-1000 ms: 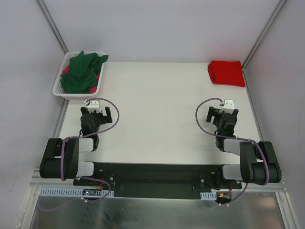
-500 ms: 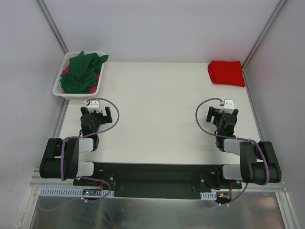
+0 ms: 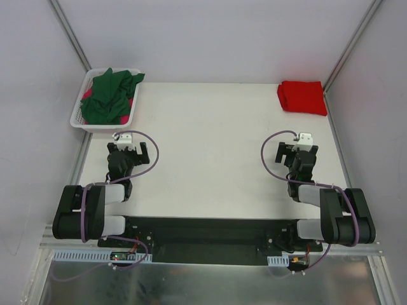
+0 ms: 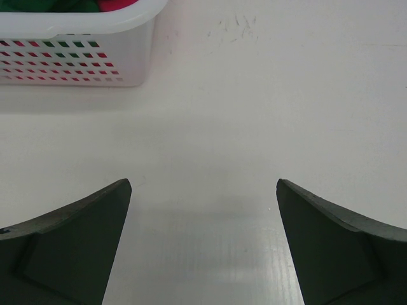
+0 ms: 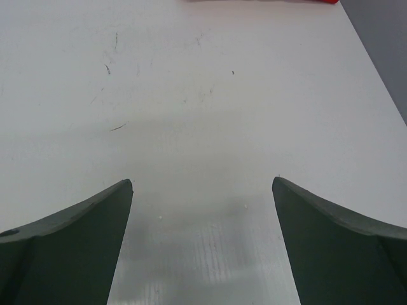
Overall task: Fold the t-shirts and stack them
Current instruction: Grab crumpled tshirt from bin with the left arm
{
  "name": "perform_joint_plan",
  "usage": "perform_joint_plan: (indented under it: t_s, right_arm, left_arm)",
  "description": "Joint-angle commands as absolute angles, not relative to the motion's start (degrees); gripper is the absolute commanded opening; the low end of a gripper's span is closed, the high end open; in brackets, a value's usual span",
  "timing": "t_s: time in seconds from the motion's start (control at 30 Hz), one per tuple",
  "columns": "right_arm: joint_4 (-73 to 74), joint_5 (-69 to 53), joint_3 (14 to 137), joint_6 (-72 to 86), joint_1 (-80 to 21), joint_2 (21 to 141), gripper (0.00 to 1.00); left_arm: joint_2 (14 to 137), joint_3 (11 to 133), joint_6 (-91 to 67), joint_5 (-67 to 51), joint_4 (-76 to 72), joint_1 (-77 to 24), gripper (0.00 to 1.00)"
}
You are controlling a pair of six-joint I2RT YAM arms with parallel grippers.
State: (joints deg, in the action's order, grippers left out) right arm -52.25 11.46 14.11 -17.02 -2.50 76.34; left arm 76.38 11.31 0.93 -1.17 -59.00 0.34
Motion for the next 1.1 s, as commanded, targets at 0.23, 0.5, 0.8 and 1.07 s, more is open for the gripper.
perform_joint_plan:
  t_s: [0.23, 0.5, 0.8, 1.07]
  right_arm:
    - [-55.37, 11.07, 13.89, -17.23, -2.72, 76.03, 0.96]
    - [-55.37, 11.07, 13.89, -17.23, -2.72, 76.11, 0.96]
    - [-55.37, 11.07, 13.89, -17.23, -2.72, 76.03, 0.96]
    - [-55.37, 11.07, 13.89, -17.31, -2.81, 76.03, 0.96]
  left_arm:
    - [66.01, 26.26, -3.85, 9.49, -28.95, -5.97, 0.99]
    - [70.30, 50.60, -2.47, 1.43, -4.61, -6.42, 0.99]
    - [76.55, 72.24, -7.91, -10.63, 11.60, 5.35, 0.99]
    - [75.68, 77.16, -1.94, -7.38, 13.01, 7.21, 0.99]
